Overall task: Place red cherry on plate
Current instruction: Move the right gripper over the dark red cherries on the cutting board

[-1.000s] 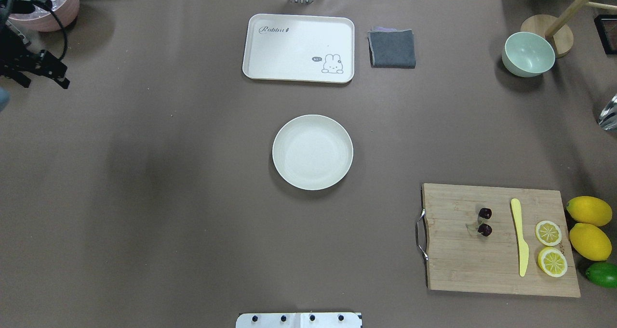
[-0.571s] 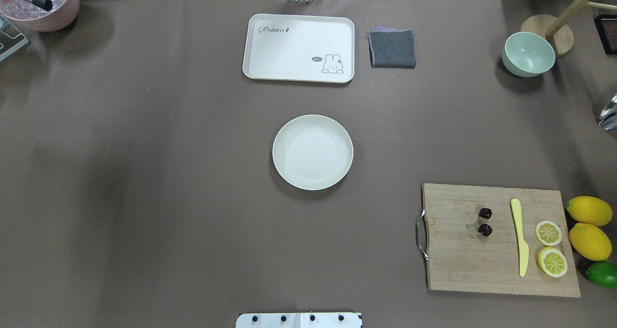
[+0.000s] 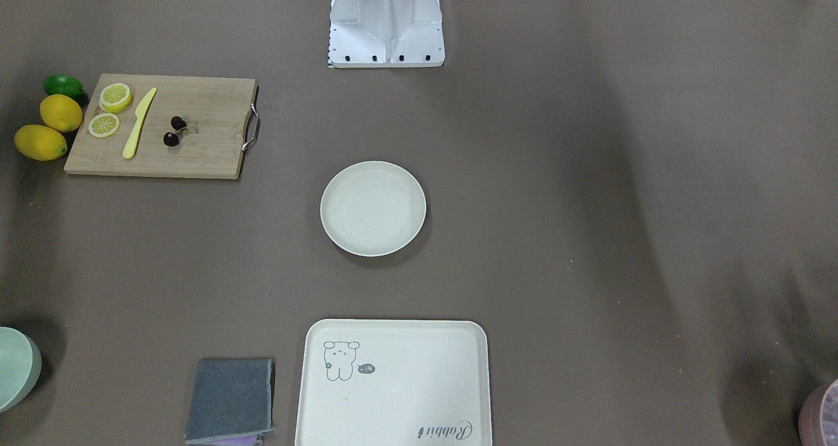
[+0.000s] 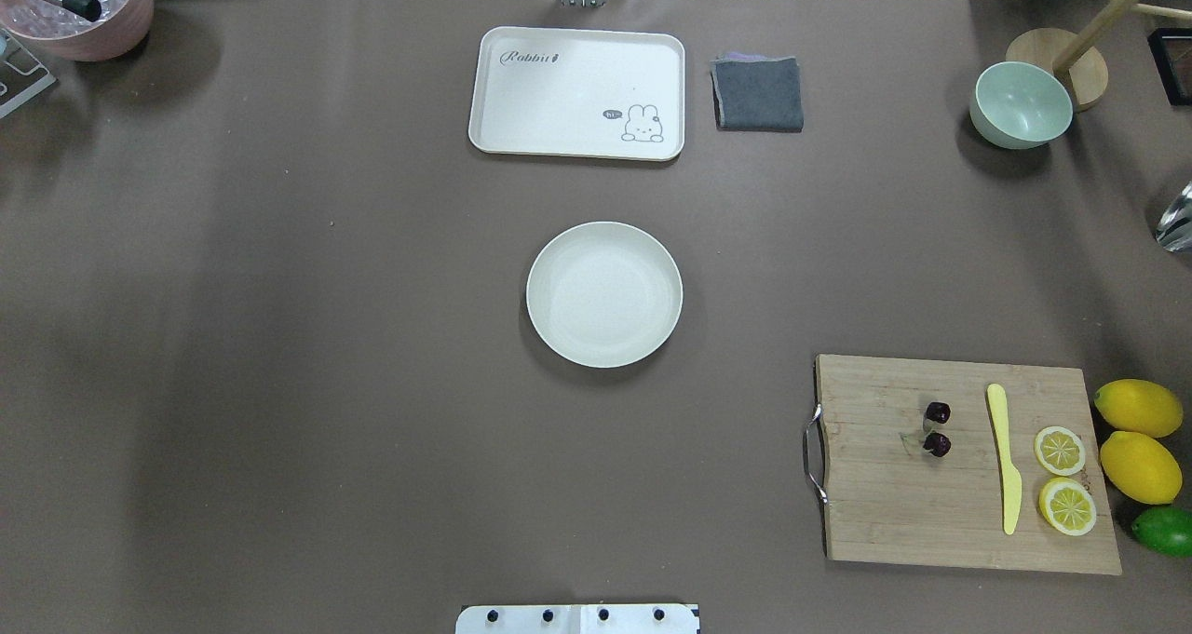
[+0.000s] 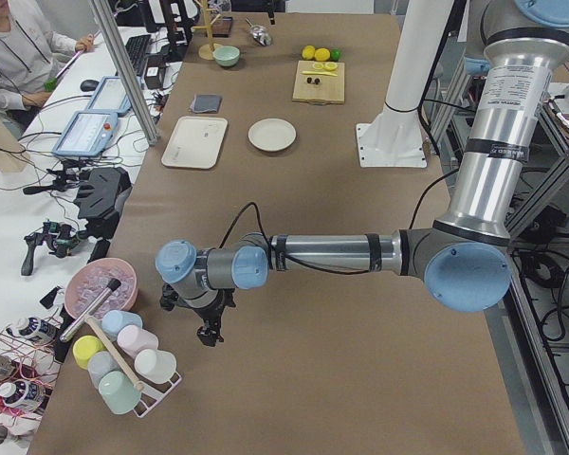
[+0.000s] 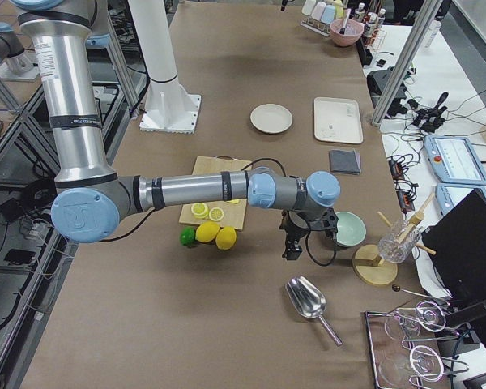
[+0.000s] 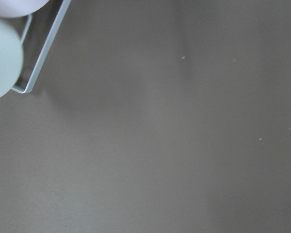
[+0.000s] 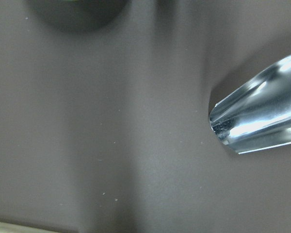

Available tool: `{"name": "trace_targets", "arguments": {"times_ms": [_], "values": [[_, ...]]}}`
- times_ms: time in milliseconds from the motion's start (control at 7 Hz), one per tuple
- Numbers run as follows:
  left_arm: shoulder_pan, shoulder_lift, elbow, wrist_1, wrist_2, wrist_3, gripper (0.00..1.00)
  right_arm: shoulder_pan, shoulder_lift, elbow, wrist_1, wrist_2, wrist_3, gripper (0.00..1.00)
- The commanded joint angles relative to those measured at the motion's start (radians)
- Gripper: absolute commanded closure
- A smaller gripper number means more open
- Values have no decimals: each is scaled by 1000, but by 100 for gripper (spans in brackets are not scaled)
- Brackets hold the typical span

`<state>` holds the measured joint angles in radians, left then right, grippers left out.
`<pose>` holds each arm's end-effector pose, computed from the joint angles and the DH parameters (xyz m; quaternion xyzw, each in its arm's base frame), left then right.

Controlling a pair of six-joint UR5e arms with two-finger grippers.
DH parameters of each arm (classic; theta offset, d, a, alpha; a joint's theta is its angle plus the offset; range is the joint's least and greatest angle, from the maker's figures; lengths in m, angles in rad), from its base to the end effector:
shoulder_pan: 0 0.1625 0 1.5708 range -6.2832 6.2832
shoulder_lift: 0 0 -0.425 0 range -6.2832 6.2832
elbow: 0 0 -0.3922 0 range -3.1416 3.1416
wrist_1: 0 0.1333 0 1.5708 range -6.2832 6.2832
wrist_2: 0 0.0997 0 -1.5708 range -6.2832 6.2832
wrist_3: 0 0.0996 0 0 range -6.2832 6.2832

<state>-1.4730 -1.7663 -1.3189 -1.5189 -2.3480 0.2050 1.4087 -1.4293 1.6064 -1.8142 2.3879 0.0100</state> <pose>-0.0079 -0.5691 0.6829 -0.0297 0.3805 0.1191 0.9166 -0.0274 -0.5437 0.5888 -0.0644 -0.3930 -0.0566 0.9155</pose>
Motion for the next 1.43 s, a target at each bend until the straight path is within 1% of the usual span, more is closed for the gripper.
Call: {"name": "trace_targets", "arguments": {"times_ms": [0,143,286,429,571,714,857,1000,1143,1286], "values": [[2,1,-6,6,-2,-15,2,-122,-19,294,-164,37,285,2],[2,-1,-17,8,-2,-21,2,-195,-66,366,-154,56,379,1],[3,-1,-34,11,-4,-62,2,-282,-66,392,-145,69,478,1],[3,-1,-48,13,-5,-84,2,-345,-92,385,-31,60,578,1],[7,1,-49,13,-17,-85,2,-403,-153,350,151,39,684,1],[7,1,-48,13,-30,-87,2,-468,-192,325,317,19,822,1],[8,2,-46,13,-33,-85,2,-529,-200,311,416,-24,946,1],[8,4,-48,11,-33,-85,2,-584,-203,306,473,-56,1040,1],[8,5,-46,11,-34,-85,2,-623,-183,300,492,-73,1099,1],[10,5,-45,11,-34,-85,2,-645,-181,276,528,-94,1104,1]]}}
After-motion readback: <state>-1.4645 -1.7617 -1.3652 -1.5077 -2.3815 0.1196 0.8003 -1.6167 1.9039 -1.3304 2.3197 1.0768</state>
